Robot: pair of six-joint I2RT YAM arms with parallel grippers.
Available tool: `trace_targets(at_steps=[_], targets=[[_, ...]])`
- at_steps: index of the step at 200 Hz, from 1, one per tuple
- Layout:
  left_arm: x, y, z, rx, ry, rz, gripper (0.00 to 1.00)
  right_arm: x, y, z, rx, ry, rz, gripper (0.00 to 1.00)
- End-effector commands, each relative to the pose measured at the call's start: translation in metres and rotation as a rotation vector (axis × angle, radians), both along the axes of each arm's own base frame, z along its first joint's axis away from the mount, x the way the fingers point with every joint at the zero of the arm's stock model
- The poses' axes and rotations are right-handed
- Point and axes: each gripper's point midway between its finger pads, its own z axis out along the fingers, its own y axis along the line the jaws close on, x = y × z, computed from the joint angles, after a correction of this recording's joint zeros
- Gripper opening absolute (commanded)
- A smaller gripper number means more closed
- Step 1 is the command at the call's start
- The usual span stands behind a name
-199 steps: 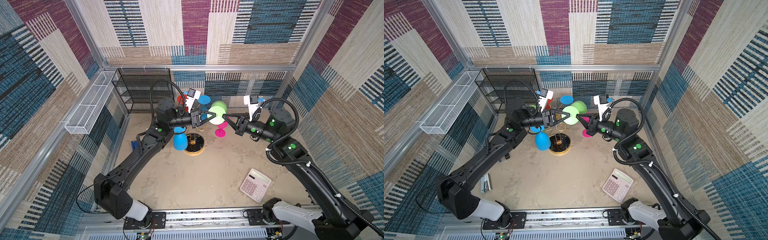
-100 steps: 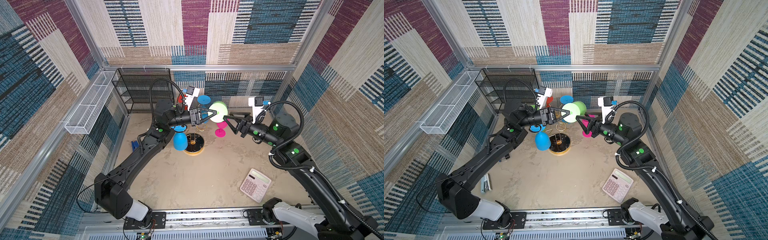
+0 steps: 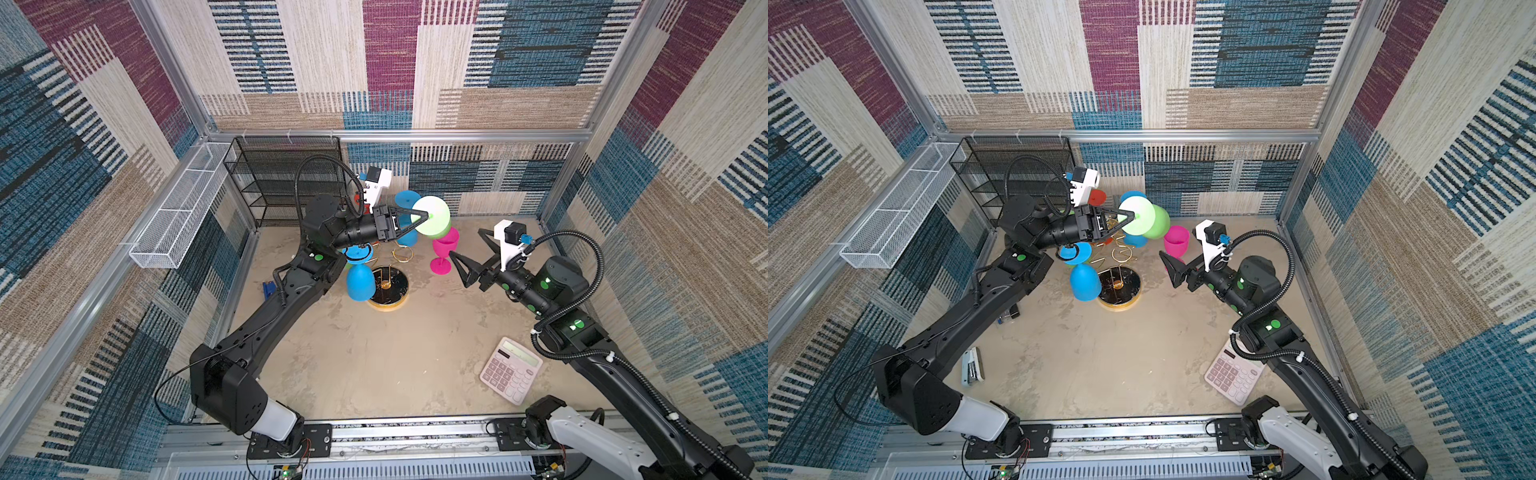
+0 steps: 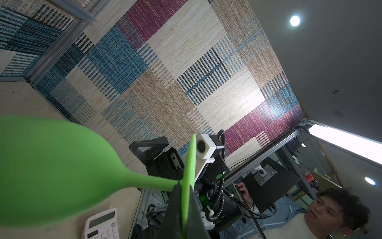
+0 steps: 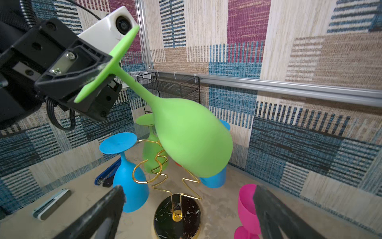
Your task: Take the wine glass off the wine glass rack
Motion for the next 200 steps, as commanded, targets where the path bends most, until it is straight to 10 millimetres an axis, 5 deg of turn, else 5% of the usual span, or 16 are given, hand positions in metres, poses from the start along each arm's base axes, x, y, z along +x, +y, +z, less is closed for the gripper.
trace_targets(at_steps=[1,200], targets=[[-0.005,0.003,0.012,-0.030,-0.004,-0.003,0.00,0.003,0.004,0.027,-0.045,-0.203,-0.009,0.99],[-0.013,0.006,0.016,-0.050,0.040,-0.041,0.00,0.074,0.062,0.016,-0.123,-0.278,0.064,0.99]])
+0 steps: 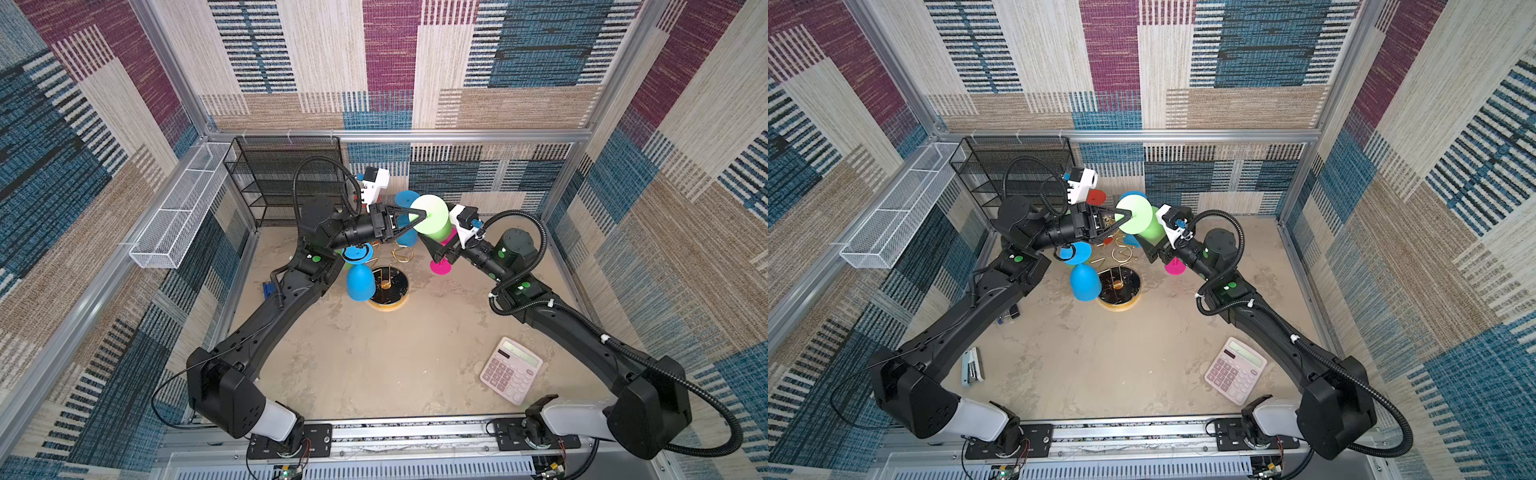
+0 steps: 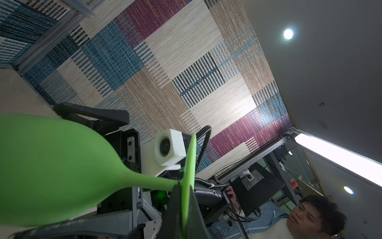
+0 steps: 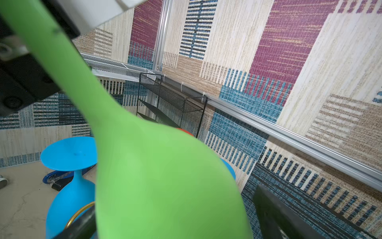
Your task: Take the wine glass off the wine glass rack
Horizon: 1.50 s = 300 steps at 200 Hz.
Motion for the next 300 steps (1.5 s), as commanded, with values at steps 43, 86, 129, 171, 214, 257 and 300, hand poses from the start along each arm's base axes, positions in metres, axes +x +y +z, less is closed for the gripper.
trace_targets(at_steps=[43,86,129,171,214,257,300], targets=[[-0.008,0.003,0.010,-0.029,-0.024,-0.027,0.00,0.003,0.002,0.013,0.037,-0.034,-0.010,1.00],[-0.008,0.004,0.010,-0.034,-0.021,-0.029,0.00,0.000,0.003,0.012,0.039,-0.018,-0.005,0.96],[-0.003,0.003,0.005,-0.030,-0.009,-0.024,0.00,-0.003,0.006,0.009,0.034,0.005,-0.002,0.88],[0.000,0.004,0.005,-0.029,-0.011,-0.022,0.09,-0.007,0.008,0.011,0.024,0.030,0.000,0.81],[0.005,0.006,0.005,-0.028,-0.019,-0.013,0.20,-0.016,0.006,0.015,0.021,0.074,0.008,0.70],[0.007,0.009,0.010,-0.043,-0.042,0.002,0.31,-0.025,0.001,0.013,0.015,0.126,0.006,0.62],[0.011,0.022,0.019,-0.070,-0.105,0.056,0.42,-0.025,-0.003,0.000,0.009,0.239,-0.017,0.56]])
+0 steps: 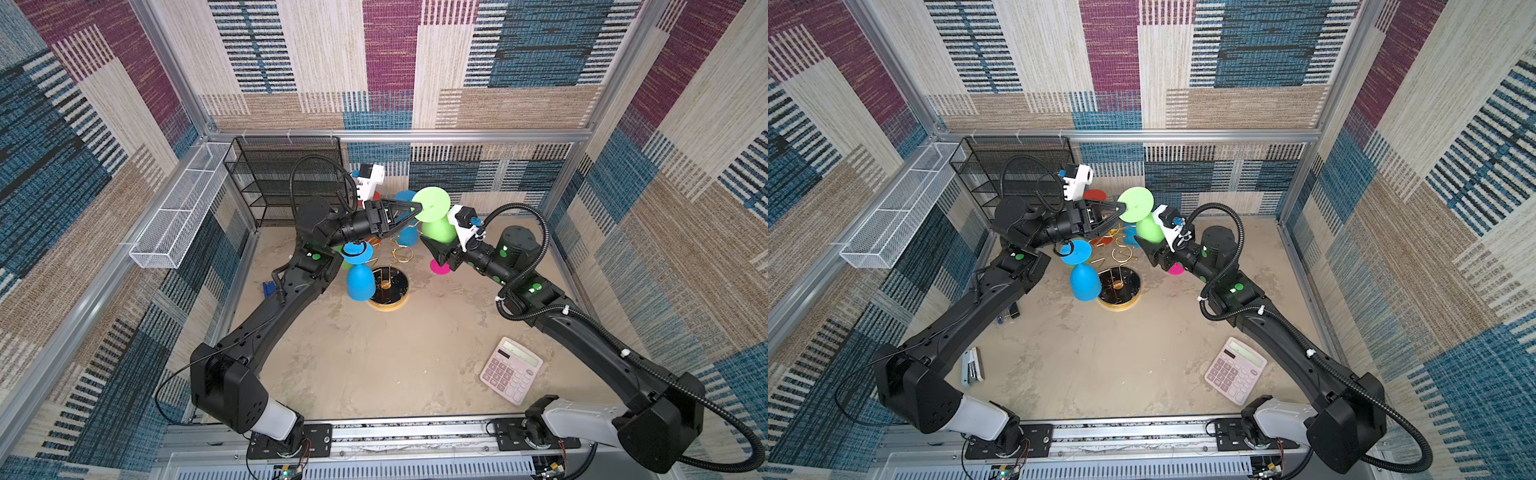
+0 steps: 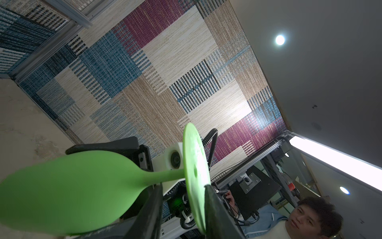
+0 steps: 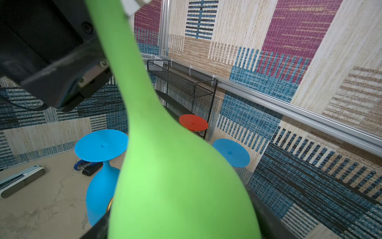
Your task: Take the wine glass off the wine glass rack
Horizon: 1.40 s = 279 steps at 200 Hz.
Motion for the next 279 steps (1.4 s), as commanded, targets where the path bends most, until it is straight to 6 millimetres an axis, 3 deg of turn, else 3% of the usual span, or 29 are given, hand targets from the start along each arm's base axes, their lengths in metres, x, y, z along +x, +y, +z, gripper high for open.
trace_targets(at_steps=[1,35,78,109,176,217,279], targets=[[-0.002,0.010,0.013,-0.031,-0.084,0.034,0.42,-0.001,-0.004,0.001,0.023,0.062,-0.021,0.55],[0.004,0.021,0.017,-0.030,-0.159,0.125,0.47,-0.004,-0.010,-0.008,0.001,0.155,-0.045,0.50],[0.028,0.033,-0.010,0.122,-0.327,0.365,0.50,-0.013,-0.018,-0.018,-0.046,0.286,-0.066,0.48],[0.042,0.039,-0.030,0.302,-0.576,0.499,0.53,-0.020,-0.023,-0.026,-0.079,0.367,-0.078,0.48],[0.031,0.030,-0.034,0.399,-1.153,0.554,0.54,-0.030,-0.026,-0.039,-0.117,0.472,-0.074,0.48],[0.031,0.021,-0.034,0.377,-1.335,0.568,0.54,-0.033,-0.021,-0.043,-0.136,0.514,-0.041,0.48],[0.029,0.008,-0.036,0.355,-1.421,0.540,0.54,-0.036,-0.013,-0.051,-0.146,0.555,0.001,0.47]])
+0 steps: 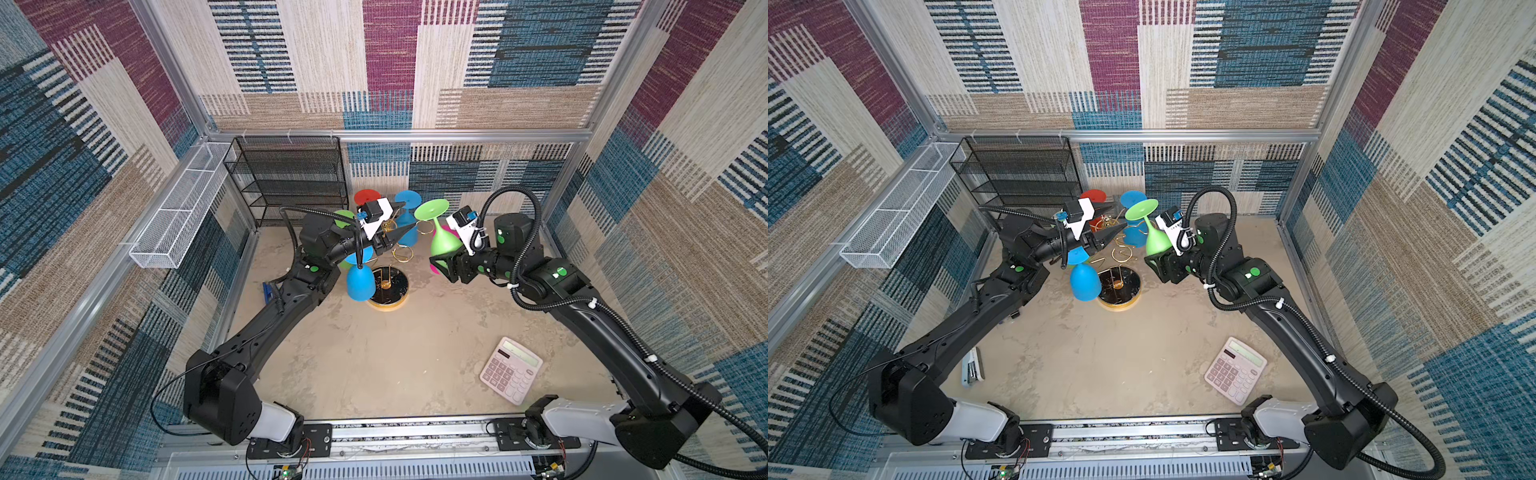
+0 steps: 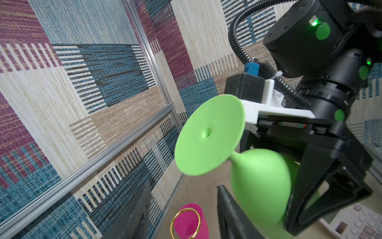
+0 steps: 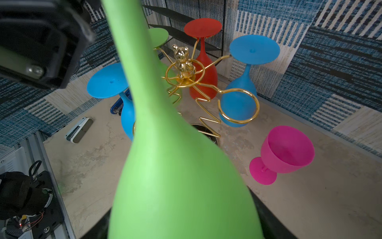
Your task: Take the wine glass off the wine glass rack
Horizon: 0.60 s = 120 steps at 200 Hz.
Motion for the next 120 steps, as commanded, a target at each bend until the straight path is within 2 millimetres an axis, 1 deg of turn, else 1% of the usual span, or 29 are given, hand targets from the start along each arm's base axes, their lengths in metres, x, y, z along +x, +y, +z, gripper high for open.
trace_targets(at_steps=[1,35,120], targets=[[-0.007,-0.003,0.015,-0.004,-0.123,-0.013,0.54,-0.003,0.005,0.001,0.021,0.019,0.023,0.47],[-0.010,-0.009,0.013,0.014,-0.150,-0.039,0.53,-0.004,0.008,-0.002,0.024,0.035,0.039,0.46],[-0.015,-0.024,0.001,0.073,-0.190,-0.068,0.42,-0.007,0.010,-0.009,0.018,0.065,0.053,0.46]])
